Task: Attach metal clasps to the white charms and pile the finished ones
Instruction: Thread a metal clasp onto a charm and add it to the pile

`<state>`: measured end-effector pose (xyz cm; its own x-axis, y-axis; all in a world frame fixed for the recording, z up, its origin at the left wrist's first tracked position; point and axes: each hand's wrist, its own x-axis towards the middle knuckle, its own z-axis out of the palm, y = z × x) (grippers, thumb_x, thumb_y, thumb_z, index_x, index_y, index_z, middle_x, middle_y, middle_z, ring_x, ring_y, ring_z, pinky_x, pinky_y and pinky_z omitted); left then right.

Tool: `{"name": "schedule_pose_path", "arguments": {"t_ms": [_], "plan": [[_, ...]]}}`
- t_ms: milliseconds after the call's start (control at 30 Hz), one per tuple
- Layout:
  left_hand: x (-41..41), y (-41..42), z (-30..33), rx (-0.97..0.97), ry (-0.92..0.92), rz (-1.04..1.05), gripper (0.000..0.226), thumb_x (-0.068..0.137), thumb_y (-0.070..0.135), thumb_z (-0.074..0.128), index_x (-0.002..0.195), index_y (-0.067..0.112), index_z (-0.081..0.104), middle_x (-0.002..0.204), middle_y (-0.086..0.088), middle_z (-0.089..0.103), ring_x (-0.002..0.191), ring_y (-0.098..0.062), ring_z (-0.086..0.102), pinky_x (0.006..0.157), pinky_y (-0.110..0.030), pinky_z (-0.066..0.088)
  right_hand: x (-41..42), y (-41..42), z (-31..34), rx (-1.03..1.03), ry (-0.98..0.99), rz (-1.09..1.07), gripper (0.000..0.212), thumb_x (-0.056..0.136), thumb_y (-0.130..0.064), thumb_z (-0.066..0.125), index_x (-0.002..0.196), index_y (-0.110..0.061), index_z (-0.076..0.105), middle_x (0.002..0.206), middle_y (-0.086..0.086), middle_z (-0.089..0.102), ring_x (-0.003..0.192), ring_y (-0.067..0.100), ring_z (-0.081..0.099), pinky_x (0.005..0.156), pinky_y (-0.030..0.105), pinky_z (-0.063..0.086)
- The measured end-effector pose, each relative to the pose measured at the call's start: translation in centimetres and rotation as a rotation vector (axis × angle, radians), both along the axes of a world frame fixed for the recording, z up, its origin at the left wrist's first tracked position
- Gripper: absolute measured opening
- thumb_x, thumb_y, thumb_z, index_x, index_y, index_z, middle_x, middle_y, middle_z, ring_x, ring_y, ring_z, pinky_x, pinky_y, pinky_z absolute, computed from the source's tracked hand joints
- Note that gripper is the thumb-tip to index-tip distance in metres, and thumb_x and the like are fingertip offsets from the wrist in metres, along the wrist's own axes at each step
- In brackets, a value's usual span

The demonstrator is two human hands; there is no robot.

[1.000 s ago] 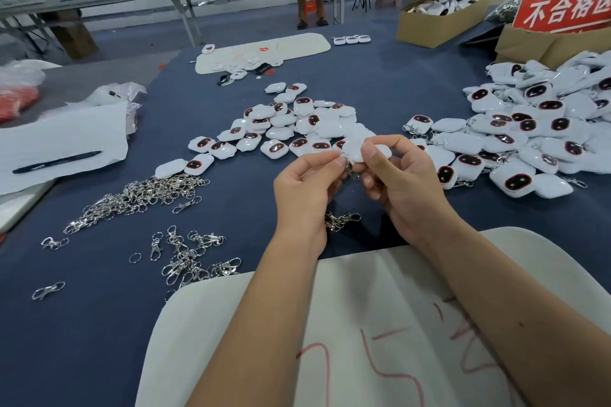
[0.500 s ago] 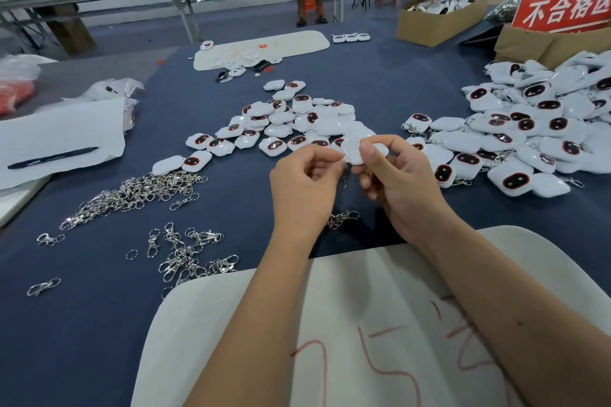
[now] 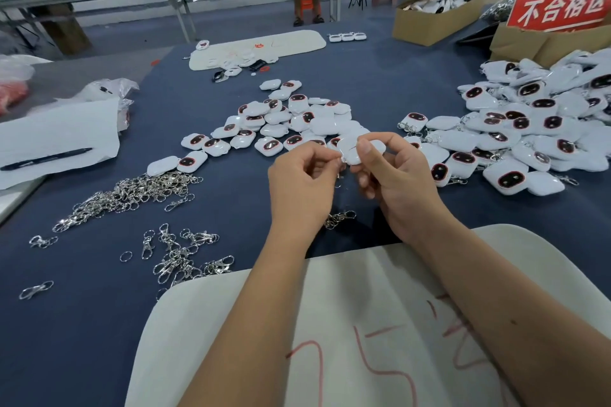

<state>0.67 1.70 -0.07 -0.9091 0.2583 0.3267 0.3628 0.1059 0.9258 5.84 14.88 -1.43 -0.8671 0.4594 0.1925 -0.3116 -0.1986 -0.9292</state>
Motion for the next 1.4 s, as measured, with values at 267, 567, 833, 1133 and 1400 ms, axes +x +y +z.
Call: {"name": "schedule_pose_path", "arguments": {"t_ms": [267, 567, 833, 1133, 1400], "plan": [[1.0, 0.5, -0.8, -0.121, 0.094, 0.039, 0.011, 0.089, 0.008, 0.072, 0.084, 0.018, 0.075, 0.073, 0.007, 0.072, 0.072, -0.013, 0.068, 0.07, -0.028, 0.056, 0.0, -0.2, -0.2, 0.075, -0.044, -0.157, 0.023, 0.098, -0.028, 0.072, 0.104, -0.007, 0.065, 0.064, 0.004, 0.063, 0.047, 0.014, 0.048, 0.042, 0.022, 0.037], [0.3, 2.9, -0.3, -0.135, 0.006, 0.106, 0.012, 0.09, 0.011, 0.07, 0.094, 0.022, 0.074, 0.092, 0.013, 0.074, 0.085, -0.001, 0.067, 0.077, -0.01, 0.048, 0.2, 0.8, 0.0, 0.05, -0.049, -0.602, 0.047, 0.095, -0.024, 0.075, 0.136, -0.028, 0.054, 0.078, 0.005, 0.07, 0.058, 0.012, 0.059, 0.059, 0.032, 0.054], [-1.3, 2.9, -1.0, -0.713, 0.48, -0.052, 0.046, 0.083, -0.003, 0.05, 0.117, 0.019, 0.072, 0.115, -0.003, 0.066, 0.117, -0.026, 0.048, 0.096, -0.039, 0.045, 0.2, 0.6, -0.3, 0.46, -0.239, -0.537, 0.039, 0.096, -0.001, 0.06, 0.131, -0.018, 0.061, 0.103, -0.003, 0.067, 0.079, 0.006, 0.063, 0.086, 0.039, 0.057], [-1.6, -2.5, -0.8, -0.459, 0.286, 0.051, 0.048, 0.08, -0.011, 0.053, 0.103, 0.021, 0.079, 0.115, 0.006, 0.073, 0.117, -0.015, 0.062, 0.106, -0.026, 0.045, 0.1, -0.5, 0.0, 1.067, -0.33, -0.375, 0.036, 0.096, -0.01, 0.065, 0.13, -0.022, 0.07, 0.128, 0.002, 0.066, 0.119, 0.027, 0.052, 0.101, 0.021, 0.032], [-1.4, -4.7, -1.1, -0.545, 0.149, 0.012, 0.037, 0.083, 0.017, 0.076, 0.116, 0.035, 0.074, 0.116, 0.009, 0.063, 0.111, -0.018, 0.055, 0.101, -0.035, 0.045, 0.2, -1.0, 0.1, 1.097, -0.367, -0.302, 0.048, 0.098, -0.01, 0.063, 0.145, -0.019, 0.058, 0.124, 0.008, 0.066, 0.113, 0.027, 0.058, 0.102, 0.036, 0.045]]}}
